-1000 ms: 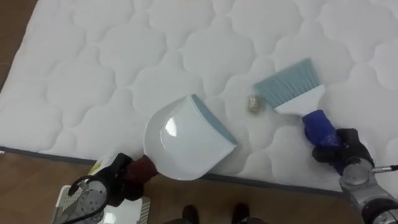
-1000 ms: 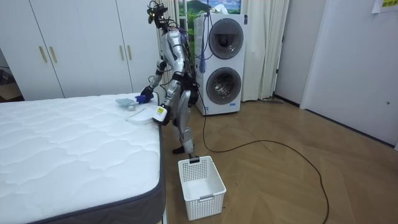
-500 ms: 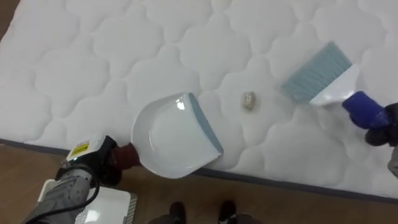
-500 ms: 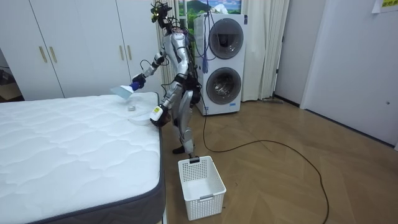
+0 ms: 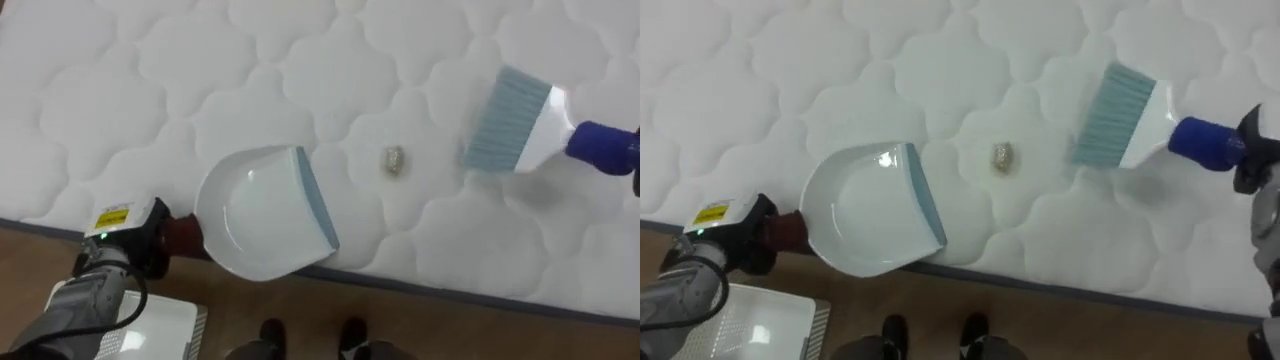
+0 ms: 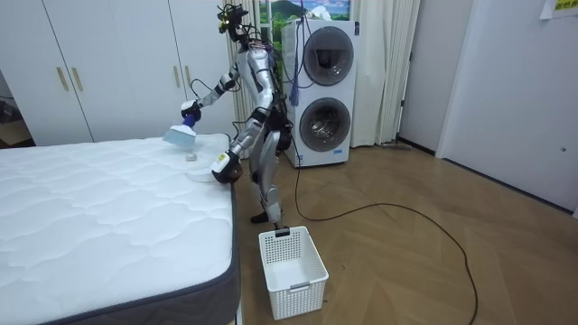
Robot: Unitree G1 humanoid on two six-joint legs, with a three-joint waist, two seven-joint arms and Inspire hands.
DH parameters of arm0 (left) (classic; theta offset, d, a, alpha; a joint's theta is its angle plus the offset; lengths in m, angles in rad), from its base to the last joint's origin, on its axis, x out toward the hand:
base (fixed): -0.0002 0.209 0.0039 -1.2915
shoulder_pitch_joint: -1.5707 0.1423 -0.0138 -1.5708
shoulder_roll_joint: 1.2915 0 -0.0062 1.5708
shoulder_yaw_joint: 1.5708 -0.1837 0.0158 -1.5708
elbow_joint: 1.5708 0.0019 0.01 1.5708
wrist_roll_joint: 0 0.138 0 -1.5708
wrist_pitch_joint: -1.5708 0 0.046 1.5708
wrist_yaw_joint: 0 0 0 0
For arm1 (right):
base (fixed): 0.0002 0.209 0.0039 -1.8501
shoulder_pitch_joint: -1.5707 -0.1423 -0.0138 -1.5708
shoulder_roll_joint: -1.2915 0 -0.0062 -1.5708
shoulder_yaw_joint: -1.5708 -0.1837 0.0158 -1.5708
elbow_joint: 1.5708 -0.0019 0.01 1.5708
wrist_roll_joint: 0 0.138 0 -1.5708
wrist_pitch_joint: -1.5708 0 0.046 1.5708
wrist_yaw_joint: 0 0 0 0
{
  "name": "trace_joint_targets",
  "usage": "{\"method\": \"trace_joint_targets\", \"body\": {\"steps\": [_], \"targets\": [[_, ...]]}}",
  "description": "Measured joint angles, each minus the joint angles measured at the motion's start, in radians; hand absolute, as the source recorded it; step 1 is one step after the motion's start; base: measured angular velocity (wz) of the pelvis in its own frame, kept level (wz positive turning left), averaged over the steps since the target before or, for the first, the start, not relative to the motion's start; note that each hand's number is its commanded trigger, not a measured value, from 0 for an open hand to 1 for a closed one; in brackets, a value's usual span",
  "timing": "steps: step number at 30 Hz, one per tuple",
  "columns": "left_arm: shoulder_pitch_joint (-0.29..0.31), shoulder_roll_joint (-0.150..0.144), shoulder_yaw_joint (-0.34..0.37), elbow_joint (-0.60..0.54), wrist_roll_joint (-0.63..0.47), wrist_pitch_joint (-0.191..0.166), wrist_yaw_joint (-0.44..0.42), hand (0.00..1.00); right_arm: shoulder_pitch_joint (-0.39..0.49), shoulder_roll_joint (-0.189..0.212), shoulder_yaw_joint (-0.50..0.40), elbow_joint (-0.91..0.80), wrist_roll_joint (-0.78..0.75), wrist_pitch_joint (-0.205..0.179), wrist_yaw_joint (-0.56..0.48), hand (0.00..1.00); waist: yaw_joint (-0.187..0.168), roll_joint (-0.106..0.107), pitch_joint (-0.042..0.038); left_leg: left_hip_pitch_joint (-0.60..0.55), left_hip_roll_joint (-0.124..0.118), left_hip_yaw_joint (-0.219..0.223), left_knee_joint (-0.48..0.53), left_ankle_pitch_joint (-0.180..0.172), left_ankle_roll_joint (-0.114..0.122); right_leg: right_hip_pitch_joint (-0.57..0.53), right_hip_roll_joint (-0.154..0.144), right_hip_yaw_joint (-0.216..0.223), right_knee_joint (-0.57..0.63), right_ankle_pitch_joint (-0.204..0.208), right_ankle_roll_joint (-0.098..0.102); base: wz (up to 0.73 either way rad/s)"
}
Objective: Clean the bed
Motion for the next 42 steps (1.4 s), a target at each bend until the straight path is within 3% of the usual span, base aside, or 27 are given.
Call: {"method": "trace_joint_targets", "body": {"steps": [3,6,13,15,17,24,35,39,42], "targets": [[-0.002,0.005,0.0,-0.022,0.027,0.02,0.003,1.0,-0.002,0.0,0.017,-0.039,-0.084,0.008,0.0,1.0,0.002,-0.01,0.0005,0.002,0.0,-0.001,0.002,0.0,0.0,0.004,-0.001,-0.004,-0.006,0.0,0.0,0.0],[-0.003,0.006,0.0,-0.022,0.05,0.024,0.003,1.0,-0.002,0.0,0.078,-0.047,-0.166,0.036,0.002,1.0,0.006,-0.02,0.0004,0.008,0.002,-0.005,0.001,0.0,0.0,0.017,-0.001,-0.013,-0.015,0.0,-0.001,0.05],[-0.022,0.02,-0.001,-0.036,0.079,0.024,0.005,1.0,-0.001,-0.004,0.124,-0.133,-0.367,0.058,0.036,1.0,0.013,-0.026,0.002,-0.004,0.012,-0.002,0.0,0.0,0.0,0.016,0.004,-0.032,-0.035,0.006,-0.003,0.01],[-0.032,0.02,-0.002,-0.04,0.09,0.025,0.004,1.0,-0.001,-0.011,0.149,-0.178,-0.438,0.067,0.065,1.0,0.027,-0.027,0.0016,-0.009,0.018,-0.001,0.001,-0.002,-0.003,0.015,-0.004,-0.073,-0.034,0.01,-0.01,-0.07],[-0.037,0.02,-0.003,-0.046,0.09,0.025,0.003,1.0,-0.002,-0.016,0.169,-0.204,-0.469,0.072,0.082,1.0,0.033,-0.026,0.0015,-0.008,0.02,-0.001,0.0,-0.003,-0.003,0.016,-0.006,-0.085,-0.034,0.011,-0.011,0.0],[-0.041,0.021,-0.017,-0.049,0.088,0.038,-0.022,1.0,0.0,-0.03,0.227,-0.286,-0.518,0.09,0.186,1.0,0.03,-0.027,0.0016,-0.001,0.023,-0.002,-0.003,-0.003,-0.003,0.035,0.0,-0.093,-0.068,0.018,-0.013,0.0],[-0.046,0.026,-0.03,-0.056,0.076,0.035,-0.041,1.0,0.009,-0.032,0.255,-0.303,-0.516,0.104,0.231,1.0,0.028,-0.025,0.002,0.0,0.026,-0.012,-0.006,-0.003,-0.004,0.054,0.005,-0.108,-0.086,0.025,-0.011,0.02],[-0.062,0.025,-0.046,-0.053,0.046,0.038,-0.041,1.0,0.009,-0.032,0.262,-0.264,-0.488,0.121,0.228,1.0,0.03,-0.008,0.0104,-0.007,0.025,-0.022,0.0,-0.005,-0.002,0.055,0.004,-0.121,-0.086,0.025,-0.01,0.06],[-0.069,0.025,-0.058,-0.053,0.04,0.039,-0.041,1.0,0.011,-0.032,0.263,-0.241,-0.474,0.137,0.228,1.0,0.031,0.006,0.0115,-0.015,0.023,-0.026,0.0,-0.005,-0.002,0.048,0.003,-0.123,-0.084,0.025,-0.011,0.04]]}}
